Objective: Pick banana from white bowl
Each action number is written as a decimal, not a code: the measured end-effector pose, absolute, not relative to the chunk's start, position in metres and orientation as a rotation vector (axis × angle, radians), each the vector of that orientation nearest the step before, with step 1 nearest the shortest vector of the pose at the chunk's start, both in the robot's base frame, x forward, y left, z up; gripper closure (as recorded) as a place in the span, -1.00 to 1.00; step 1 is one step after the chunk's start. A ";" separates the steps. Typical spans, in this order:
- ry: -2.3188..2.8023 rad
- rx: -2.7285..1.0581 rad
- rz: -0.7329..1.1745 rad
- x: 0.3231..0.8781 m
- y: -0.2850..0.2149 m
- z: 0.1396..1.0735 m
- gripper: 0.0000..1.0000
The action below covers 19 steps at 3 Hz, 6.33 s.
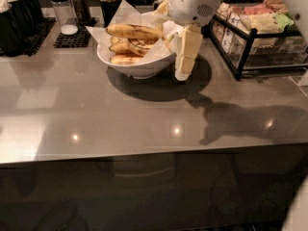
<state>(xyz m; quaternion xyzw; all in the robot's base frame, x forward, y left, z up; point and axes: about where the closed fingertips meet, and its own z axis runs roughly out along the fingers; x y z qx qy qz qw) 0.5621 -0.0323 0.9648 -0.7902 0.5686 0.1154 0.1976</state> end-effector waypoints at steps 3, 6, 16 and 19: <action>1.414 -2.162 0.420 0.610 0.044 0.963 -1.00; 1.468 -2.132 0.419 0.700 0.097 0.941 -1.00; 1.586 -2.007 0.261 0.720 0.077 0.955 1.00; 1.558 -1.854 0.210 0.636 0.035 1.029 1.00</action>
Offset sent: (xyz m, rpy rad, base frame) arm 0.0264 0.0598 -0.0031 0.0656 0.0059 0.1300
